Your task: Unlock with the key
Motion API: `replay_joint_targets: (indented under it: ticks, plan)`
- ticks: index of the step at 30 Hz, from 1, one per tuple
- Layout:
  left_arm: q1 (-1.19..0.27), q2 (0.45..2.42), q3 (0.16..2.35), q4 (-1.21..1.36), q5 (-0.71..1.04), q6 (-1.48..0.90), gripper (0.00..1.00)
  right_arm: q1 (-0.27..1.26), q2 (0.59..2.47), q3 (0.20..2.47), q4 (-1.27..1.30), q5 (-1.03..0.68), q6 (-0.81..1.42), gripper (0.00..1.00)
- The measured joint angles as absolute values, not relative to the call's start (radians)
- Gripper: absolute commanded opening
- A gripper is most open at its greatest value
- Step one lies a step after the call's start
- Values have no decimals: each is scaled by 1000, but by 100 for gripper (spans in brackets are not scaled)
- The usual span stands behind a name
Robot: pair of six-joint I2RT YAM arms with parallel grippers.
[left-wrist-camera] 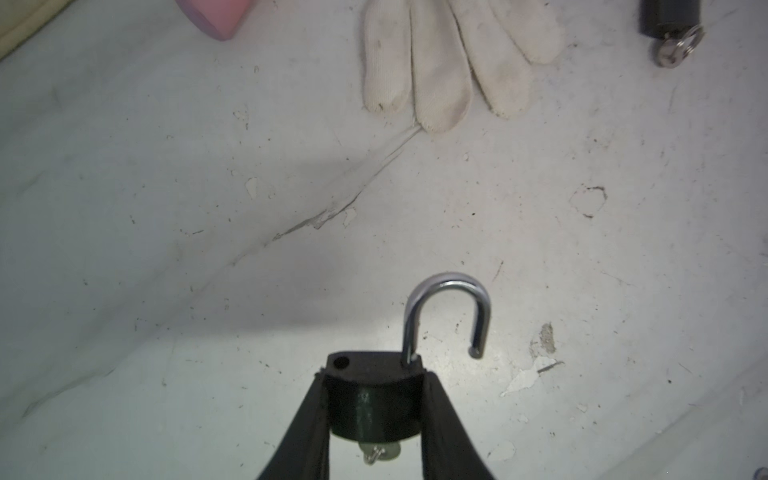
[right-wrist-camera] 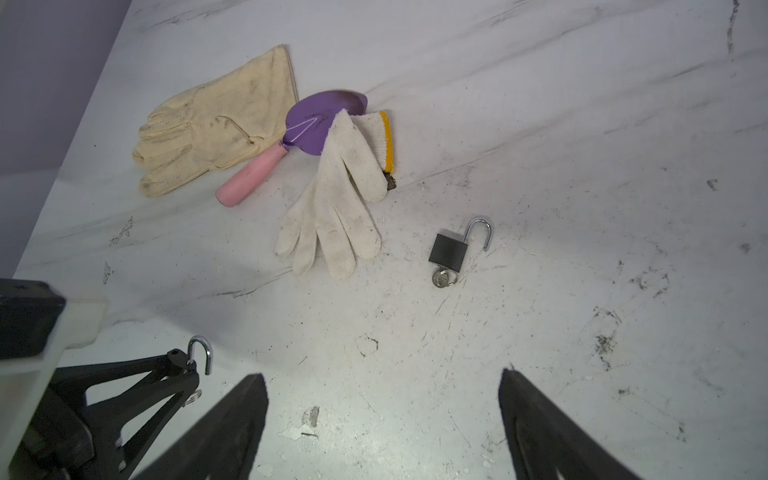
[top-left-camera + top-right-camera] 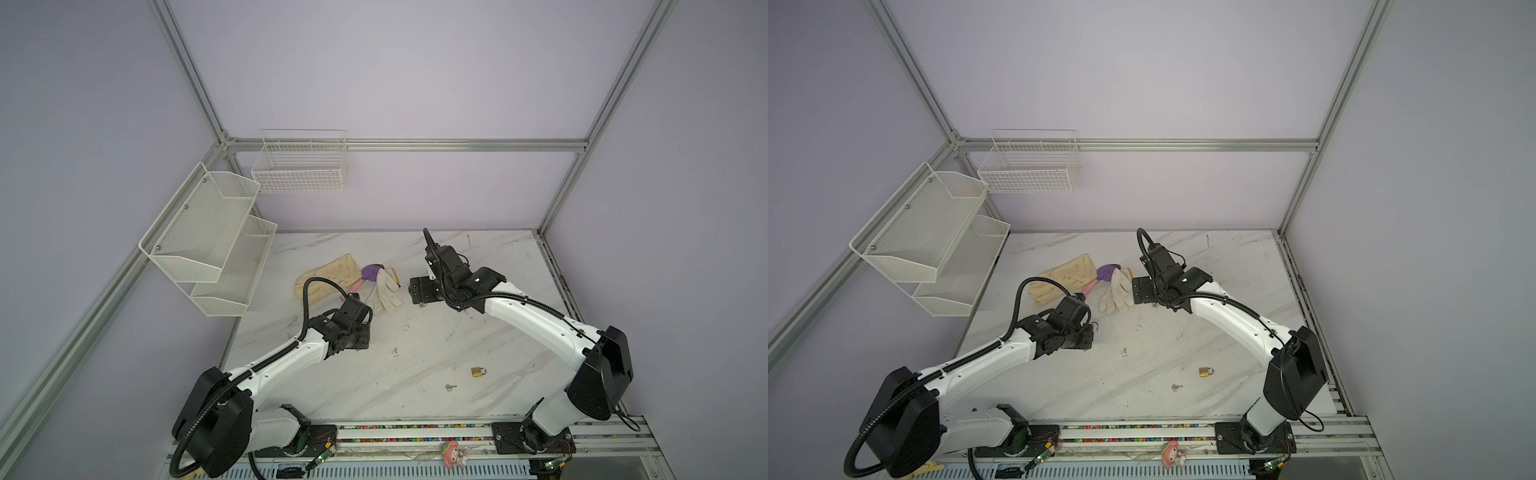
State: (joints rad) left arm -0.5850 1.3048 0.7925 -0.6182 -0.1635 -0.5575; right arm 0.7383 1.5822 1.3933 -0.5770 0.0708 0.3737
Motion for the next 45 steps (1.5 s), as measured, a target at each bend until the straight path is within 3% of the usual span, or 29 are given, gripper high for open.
replay_joint_targets:
  ticks: [9, 12, 18, 23, 25, 31, 38, 45]
  plan:
    - [-585, 1460, 837, -674, -163, -609, 0, 735, 1582, 1351, -550, 62, 403, 90]
    - [-585, 1495, 839, -680, -160, -618, 8, 735, 1582, 1340, -549, 61, 419, 90]
    - [-585, 1526, 839, -683, -144, -627, 32, 735, 1567, 1315, -551, 63, 448, 90]
    - [-585, 1526, 840, -684, -130, -627, 60, 735, 1554, 1301, -560, 62, 479, 90]
    - [-584, 1520, 840, -687, -123, -621, 65, 736, 1541, 1288, -567, 62, 496, 90]
    - [-580, 1385, 841, -700, -104, -612, 66, 781, 1487, 1221, -613, 72, 617, 87]
    - [-576, 1140, 842, -601, -53, -605, 67, 974, 1331, 990, -652, 110, 928, 72]
    - [-575, 1096, 842, -475, 32, -600, 67, 1111, 1234, 804, -682, 124, 1224, 60]
